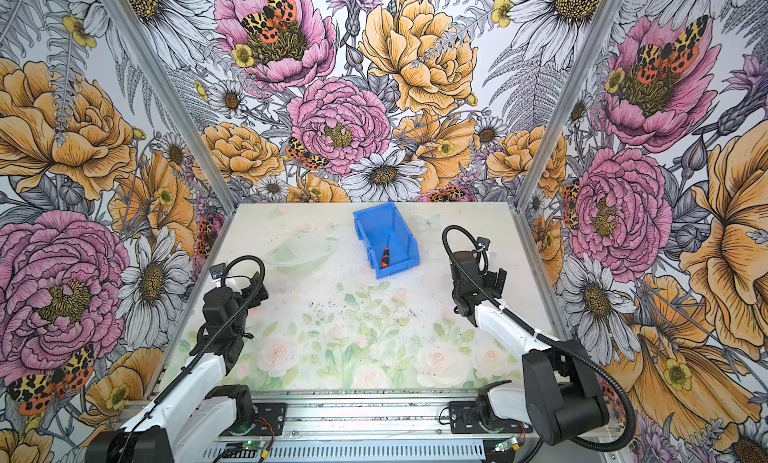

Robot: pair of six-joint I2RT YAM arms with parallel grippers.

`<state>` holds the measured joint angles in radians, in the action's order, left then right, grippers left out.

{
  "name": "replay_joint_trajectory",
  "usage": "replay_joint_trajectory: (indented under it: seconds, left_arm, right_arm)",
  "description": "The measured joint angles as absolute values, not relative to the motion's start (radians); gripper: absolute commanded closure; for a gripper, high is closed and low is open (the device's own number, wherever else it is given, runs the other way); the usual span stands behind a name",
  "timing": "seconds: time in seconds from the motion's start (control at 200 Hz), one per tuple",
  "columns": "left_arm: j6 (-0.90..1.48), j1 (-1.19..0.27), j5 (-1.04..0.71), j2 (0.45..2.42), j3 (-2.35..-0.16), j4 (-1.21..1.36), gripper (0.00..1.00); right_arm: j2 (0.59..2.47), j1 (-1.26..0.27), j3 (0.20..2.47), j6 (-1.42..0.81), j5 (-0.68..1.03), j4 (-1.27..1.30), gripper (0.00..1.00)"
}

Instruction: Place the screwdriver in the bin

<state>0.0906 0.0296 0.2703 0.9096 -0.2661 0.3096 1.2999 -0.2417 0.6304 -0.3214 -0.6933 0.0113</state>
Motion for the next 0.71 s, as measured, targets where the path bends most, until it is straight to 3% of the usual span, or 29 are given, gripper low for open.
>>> replay_joint_trajectory:
  seconds: [0.215, 0.405, 0.56, 0.705]
  left_arm:
    - [0.052, 0.041, 0.241, 1.096, -0.271, 0.509, 0.01]
    - [0.045, 0.082, 0.200, 1.274, -0.293, 0.629, 0.01]
    - [0.044, 0.091, 0.159, 1.309, -0.337, 0.643, 0.01]
    - [0.046, 0.092, 0.138, 1.309, -0.346, 0.663, 0.01]
  right_arm:
    - [1.436, -0.200, 0.675, -0.207, -0.584, 0.211, 0.01]
    - [1.464, -0.179, 0.718, -0.181, -0.559, 0.224, 0.00]
    - [1.514, -0.179, 0.781, -0.138, -0.577, 0.212, 0.00]
    - [1.491, -0.180, 0.668, -0.118, -0.562, 0.283, 0.01]
